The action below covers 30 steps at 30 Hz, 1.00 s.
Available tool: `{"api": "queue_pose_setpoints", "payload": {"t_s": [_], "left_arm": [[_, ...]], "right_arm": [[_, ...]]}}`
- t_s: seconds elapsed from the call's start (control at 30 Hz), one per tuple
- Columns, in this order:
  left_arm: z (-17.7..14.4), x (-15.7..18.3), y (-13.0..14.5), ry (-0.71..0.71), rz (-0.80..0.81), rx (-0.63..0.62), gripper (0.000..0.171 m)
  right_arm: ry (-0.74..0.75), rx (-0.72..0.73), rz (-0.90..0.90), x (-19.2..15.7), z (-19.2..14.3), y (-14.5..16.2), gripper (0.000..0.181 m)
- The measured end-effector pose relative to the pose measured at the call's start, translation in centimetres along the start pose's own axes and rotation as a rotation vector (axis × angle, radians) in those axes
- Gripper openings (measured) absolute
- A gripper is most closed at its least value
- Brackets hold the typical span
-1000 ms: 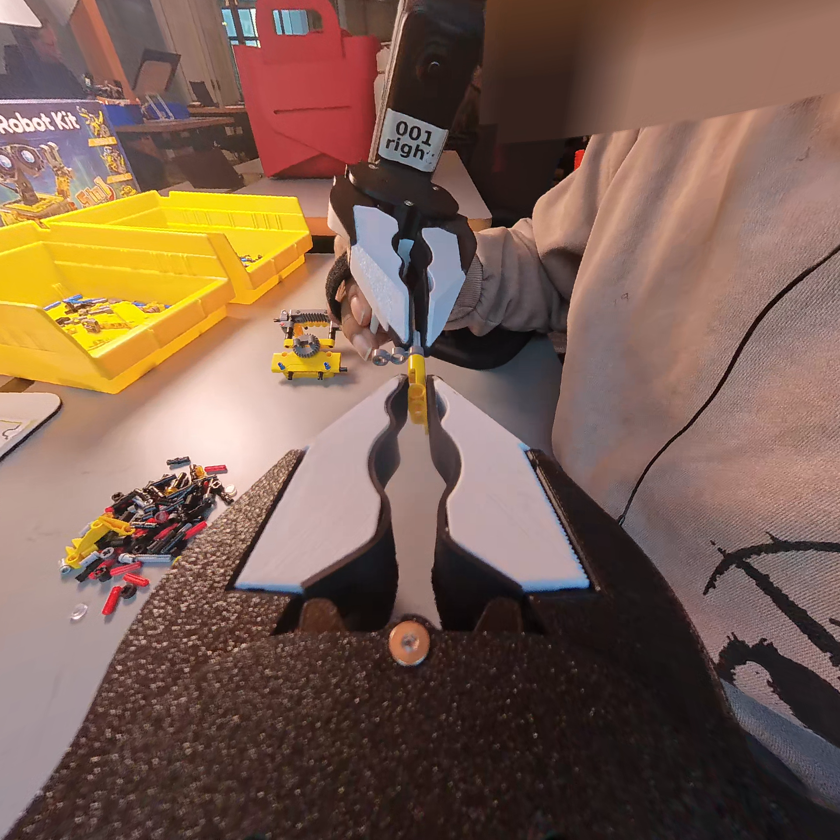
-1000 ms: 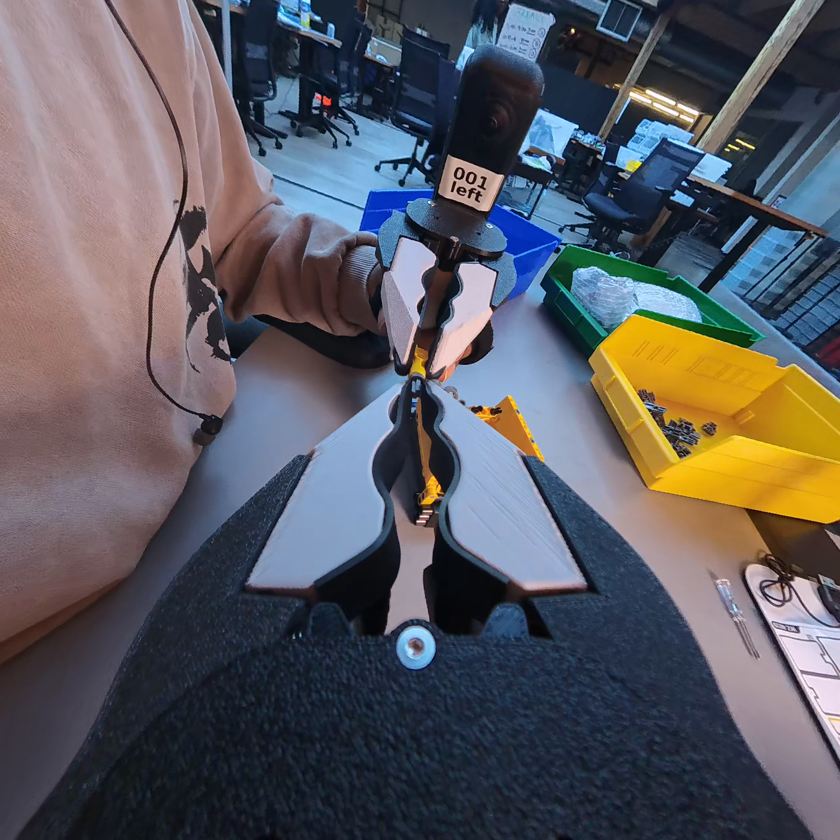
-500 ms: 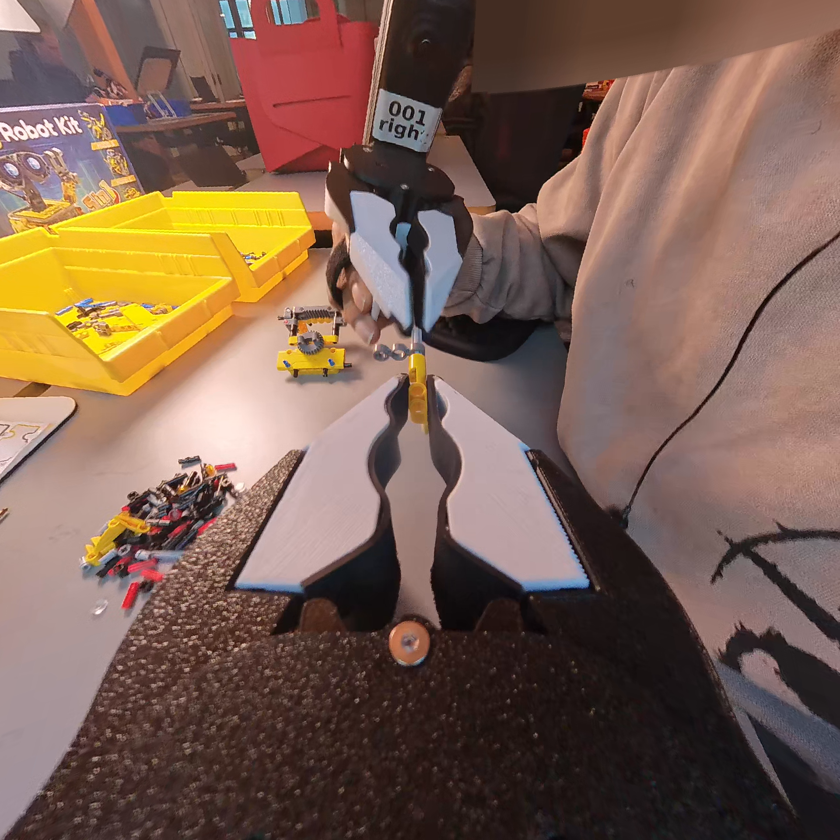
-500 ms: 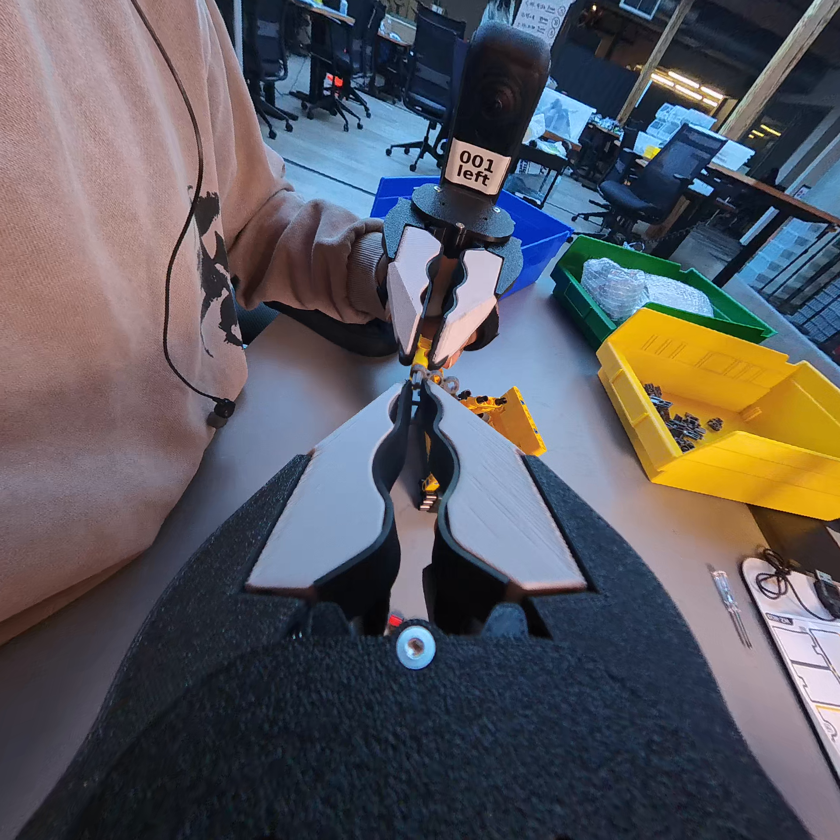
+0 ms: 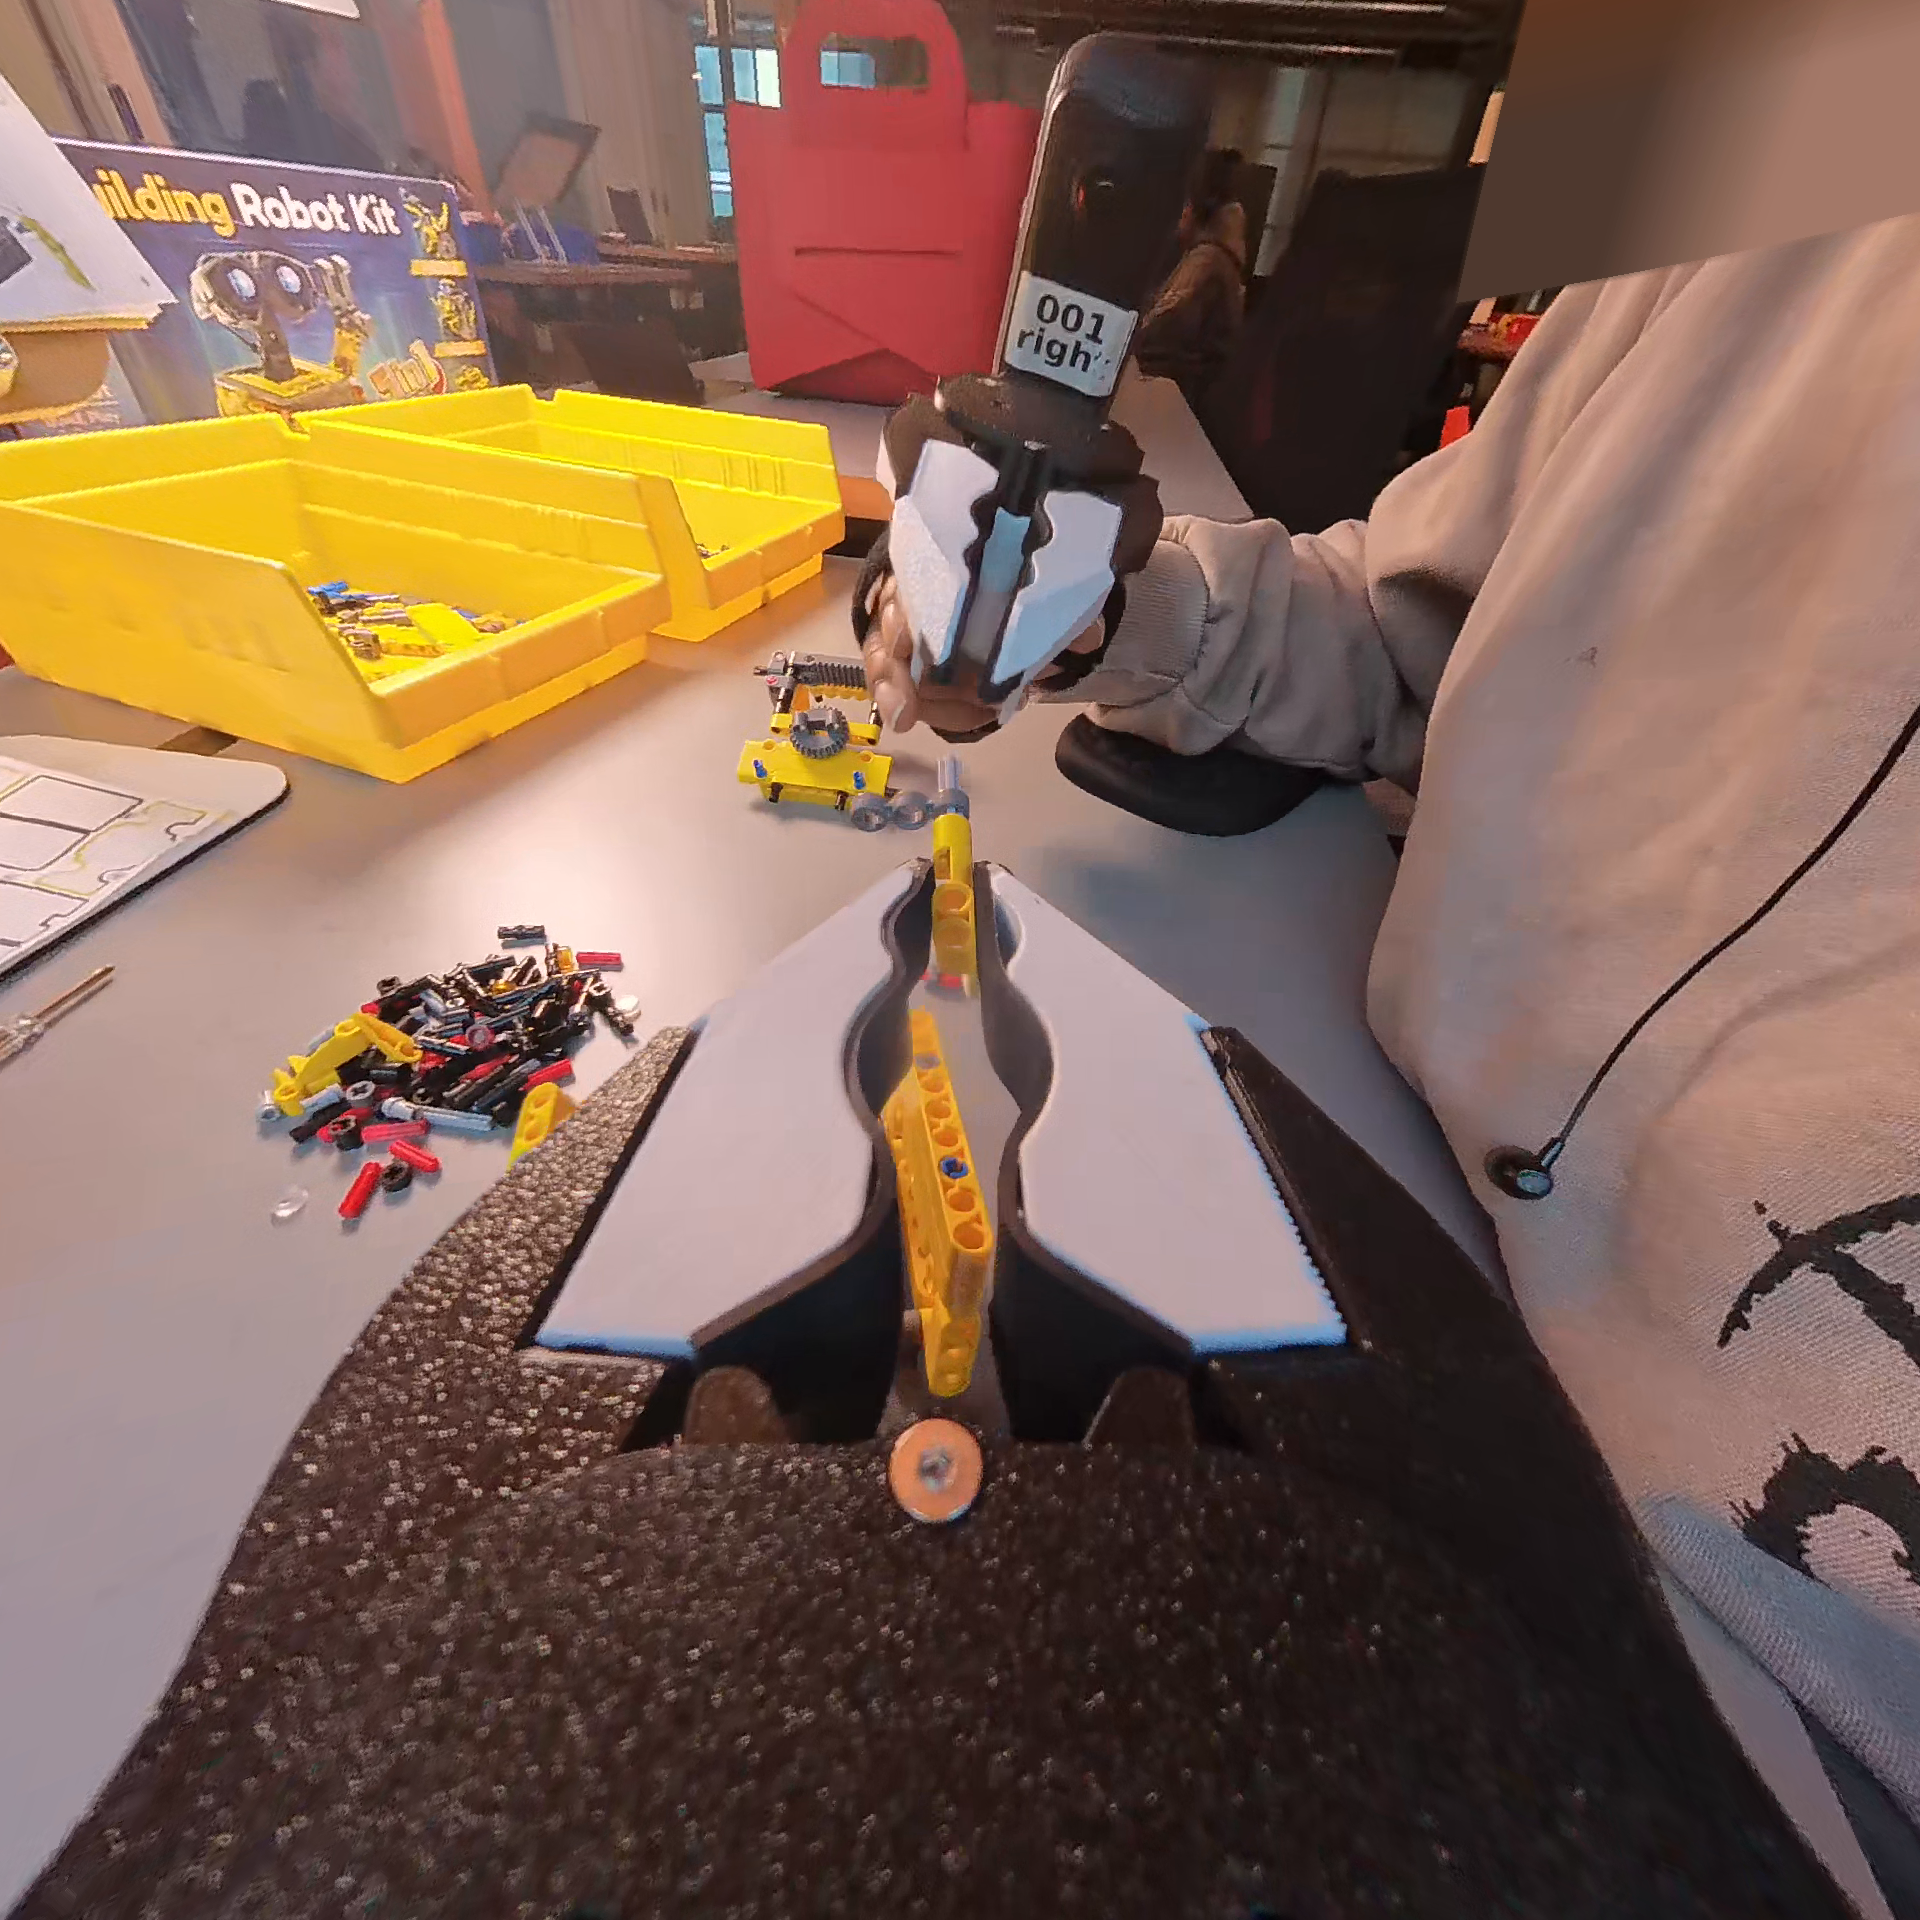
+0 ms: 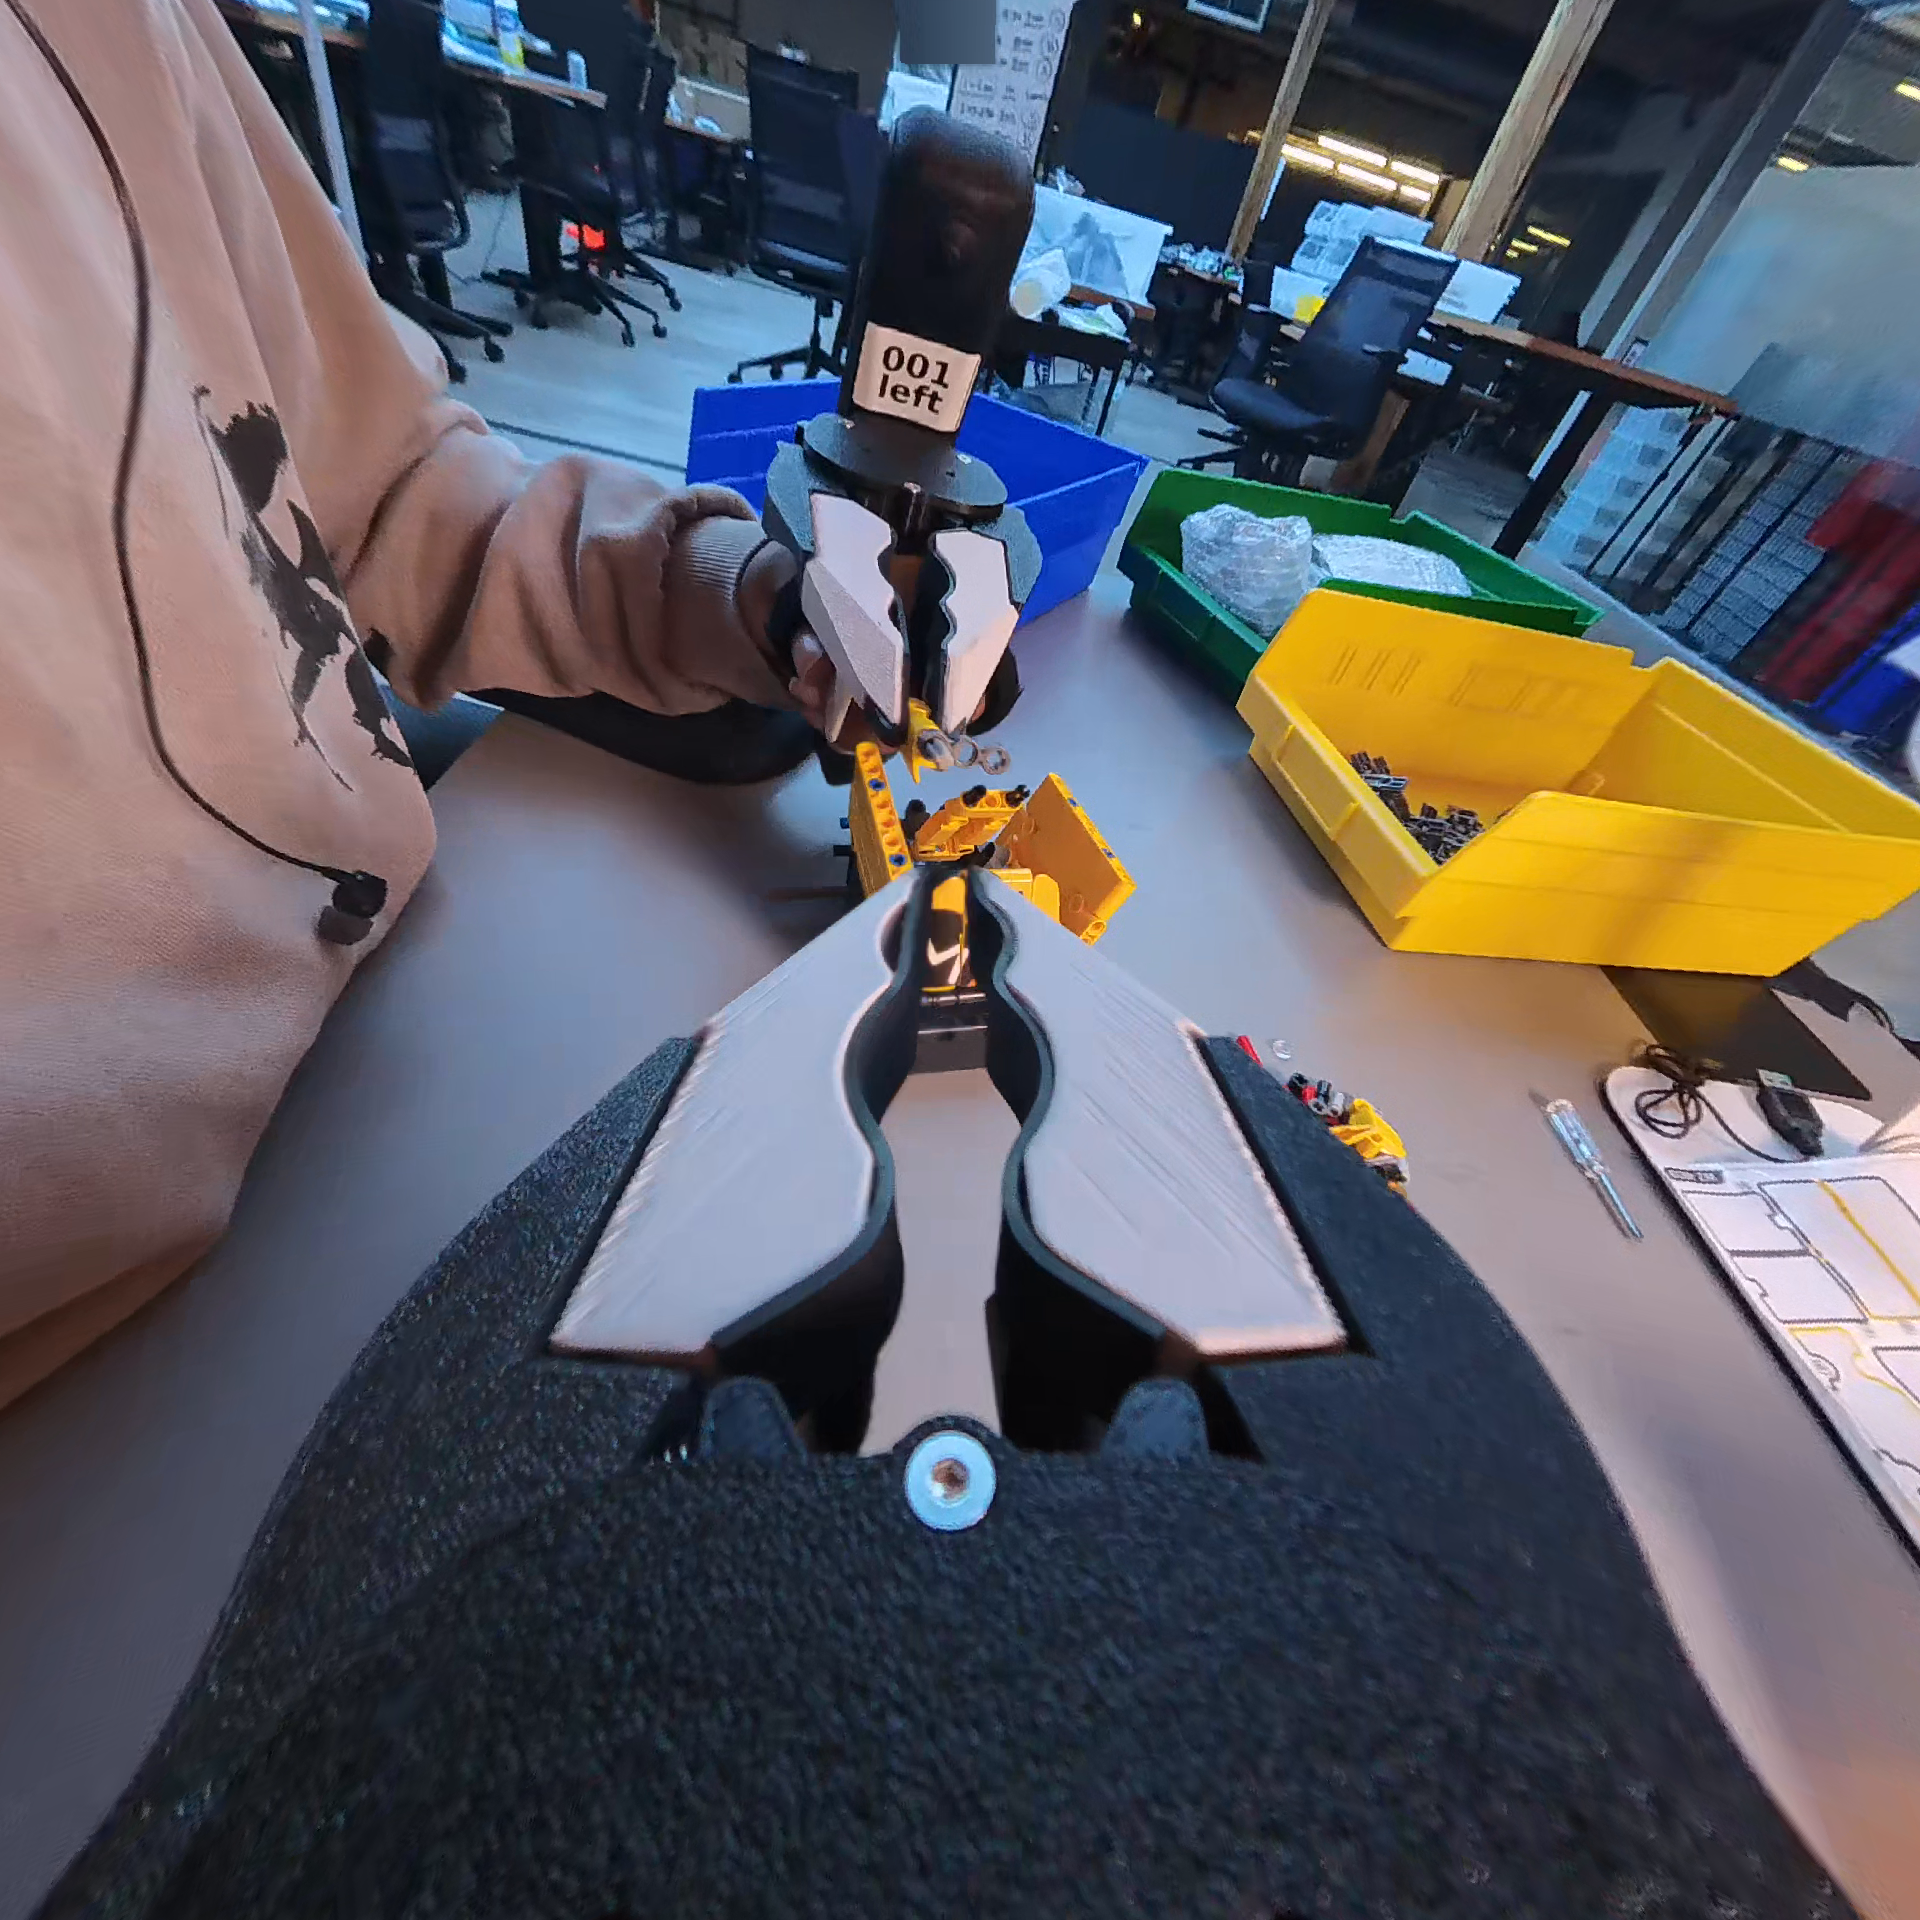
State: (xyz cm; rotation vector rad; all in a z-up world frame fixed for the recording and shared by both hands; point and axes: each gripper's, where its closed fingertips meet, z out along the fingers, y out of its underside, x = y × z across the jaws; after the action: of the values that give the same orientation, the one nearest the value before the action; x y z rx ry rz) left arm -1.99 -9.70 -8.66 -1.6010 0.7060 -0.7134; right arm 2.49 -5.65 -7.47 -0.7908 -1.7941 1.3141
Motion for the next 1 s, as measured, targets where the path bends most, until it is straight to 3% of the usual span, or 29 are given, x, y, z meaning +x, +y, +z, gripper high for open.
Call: {"api": "queue_pose_setpoints", "payload": {"t_s": [0.27, 0.5, 0.83, 1.0], "left_arm": [[0.9, 2.6, 0.7, 0.181, -0.092, -0.030, 0.007], [0.9, 4.0, 0.5, 0.285, -0.140, -0.059, 0.006], [1.2, 5.1, 0.4, 0.363, -0.202, -0.070, 0.007], [1.3, 5.3, 0.1, 0.409, -0.322, -0.081, 0.007]], "right_arm": [[0.014, -0.085, -0.180, -2.2, 2.6, 0.5, 0.046], [0.040, -0.152, -0.458, -4.3, 4.3, 0.0, 0.034], [0.043, -0.177, -0.542, -4.9, 5.0, 0.0, 0.021], [0.033, -0.211, -0.602, -4.7, 5.2, 0.1, 0.009]]}}
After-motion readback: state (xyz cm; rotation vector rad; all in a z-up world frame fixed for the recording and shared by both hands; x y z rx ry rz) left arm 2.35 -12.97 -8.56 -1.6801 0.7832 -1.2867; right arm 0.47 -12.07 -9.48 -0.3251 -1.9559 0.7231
